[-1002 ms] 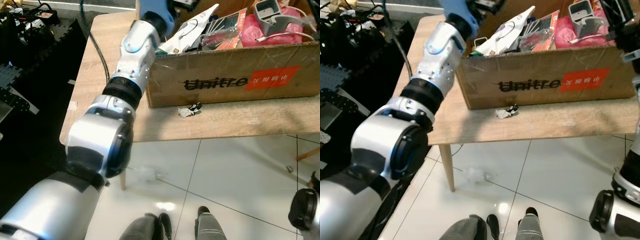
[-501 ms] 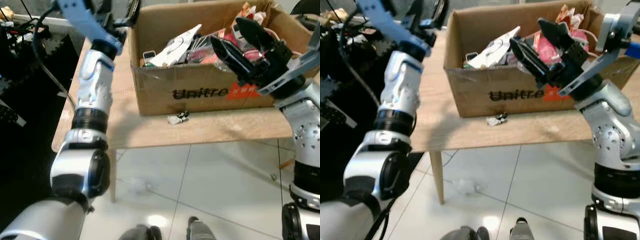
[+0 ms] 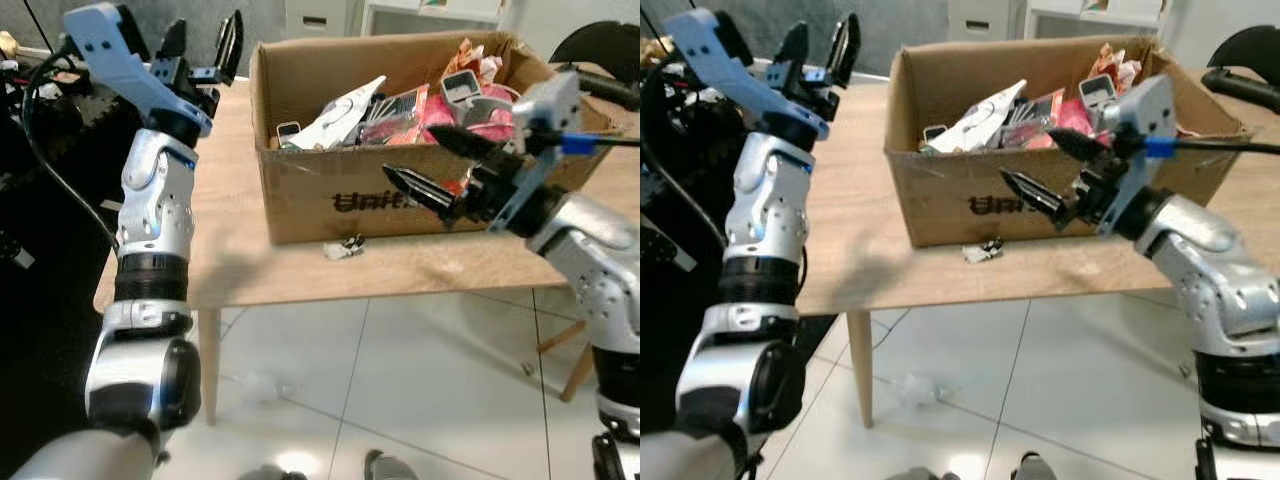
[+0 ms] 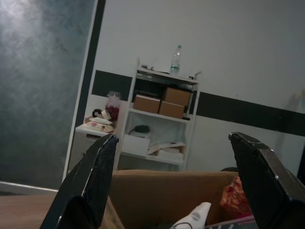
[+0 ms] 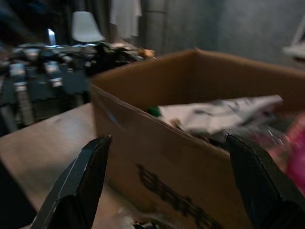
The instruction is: Picking trash to rubbish bin
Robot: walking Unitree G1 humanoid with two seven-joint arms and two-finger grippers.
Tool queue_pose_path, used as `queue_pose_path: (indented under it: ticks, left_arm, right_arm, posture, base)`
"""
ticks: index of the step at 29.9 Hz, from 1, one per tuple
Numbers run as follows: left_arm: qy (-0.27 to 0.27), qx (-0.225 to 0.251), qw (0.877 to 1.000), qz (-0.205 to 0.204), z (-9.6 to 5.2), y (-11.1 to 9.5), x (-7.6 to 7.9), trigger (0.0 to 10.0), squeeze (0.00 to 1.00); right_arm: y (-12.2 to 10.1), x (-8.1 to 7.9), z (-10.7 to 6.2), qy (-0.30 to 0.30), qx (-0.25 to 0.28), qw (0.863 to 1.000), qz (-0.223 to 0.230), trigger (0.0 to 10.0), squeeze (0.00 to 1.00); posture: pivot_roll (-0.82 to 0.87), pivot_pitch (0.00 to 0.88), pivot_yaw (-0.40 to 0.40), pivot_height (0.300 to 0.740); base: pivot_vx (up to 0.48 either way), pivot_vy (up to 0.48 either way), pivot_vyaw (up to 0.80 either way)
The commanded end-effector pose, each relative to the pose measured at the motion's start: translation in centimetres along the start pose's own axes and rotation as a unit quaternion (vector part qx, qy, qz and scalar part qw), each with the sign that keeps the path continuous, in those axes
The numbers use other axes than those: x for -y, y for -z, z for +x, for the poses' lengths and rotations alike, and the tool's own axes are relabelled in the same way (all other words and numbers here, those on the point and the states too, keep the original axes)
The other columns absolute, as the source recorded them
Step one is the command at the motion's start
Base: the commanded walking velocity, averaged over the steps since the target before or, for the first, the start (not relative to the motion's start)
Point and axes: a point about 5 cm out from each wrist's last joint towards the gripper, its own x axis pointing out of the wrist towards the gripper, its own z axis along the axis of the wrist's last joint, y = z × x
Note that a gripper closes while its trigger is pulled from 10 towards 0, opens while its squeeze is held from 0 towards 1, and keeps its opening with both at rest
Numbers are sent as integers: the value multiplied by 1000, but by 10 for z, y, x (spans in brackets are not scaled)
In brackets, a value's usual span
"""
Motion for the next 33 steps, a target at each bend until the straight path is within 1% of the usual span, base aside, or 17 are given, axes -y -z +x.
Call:
queue_pose_path:
  ticks: [1, 4, 6, 8, 11, 12, 15, 18, 21, 28, 33]
  left_arm:
    - [13, -8, 1000, 4, -2, 1, 3, 10000, 0]
    - [22, -12, 1000, 1, -3, 2, 8, 10000, 0]
    - [31, -18, 999, 1, -4, 4, 13, 10000, 0]
    - [31, -18, 999, 1, -4, 4, 13, 10000, 0]
    - [39, -24, 999, 2, -5, 6, 19, 10000, 0]
    - [39, -24, 999, 2, -5, 6, 19, 10000, 0]
    - [43, -32, 999, 5, -7, 8, 23, 10000, 0]
    - [46, -35, 998, 4, -9, 7, 25, 10000, 0]
    - [46, -38, 998, 7, -12, 5, 25, 10000, 0]
    - [47, -39, 998, 6, -13, 5, 28, 10000, 0]
    - [50, -43, 998, 2, -14, 6, 32, 10000, 0]
  right_arm:
    - [8, -2, 2, 4, -18, 1000, 9, 10000, 0]
    - [14, -3, 3, 11, -25, 999, 20, 10000, 0]
    - [25, -4, 5, 18, -43, 998, 34, 10000, 0]
    - [25, -4, 5, 18, -43, 998, 34, 10000, 0]
    - [42, -11, 11, 16, -70, 995, 65, 10000, 0]
    - [42, -11, 11, 16, -70, 995, 65, 10000, 0]
    - [55, -17, 17, 21, -93, 991, 89, 10000, 0]
    - [59, -18, 20, 27, -102, 990, 99, 10000, 0]
    - [71, -24, 26, 30, -122, 984, 125, 10000, 0]
    - [80, -25, 33, 39, -140, 980, 134, 10000, 0]
    - [90, -24, 39, 64, -167, 973, 143, 10000, 0]
  posture:
    - [-110, 113, 62, 740]
    - [-109, 115, 62, 740]
    - [-106, 122, 62, 740]
    - [-106, 122, 62, 740]
    - [-104, 129, 60, 740]
    - [-104, 129, 60, 740]
    - [-104, 129, 60, 740]
    - [-95, 139, 55, 740]
    - [-85, 144, 48, 740]
    - [-82, 148, 48, 740]
    - [-80, 152, 50, 740]
  base:
    - [0, 0, 0]
    - [0, 0, 0]
    - [0, 0, 0]
    - [0, 0, 0]
    - [0, 0, 0]
    - [0, 0, 0]
    - [0, 0, 0]
    - [0, 0, 0]
    - [0, 0, 0]
    - [0, 0, 0]
    - [0, 0, 0]
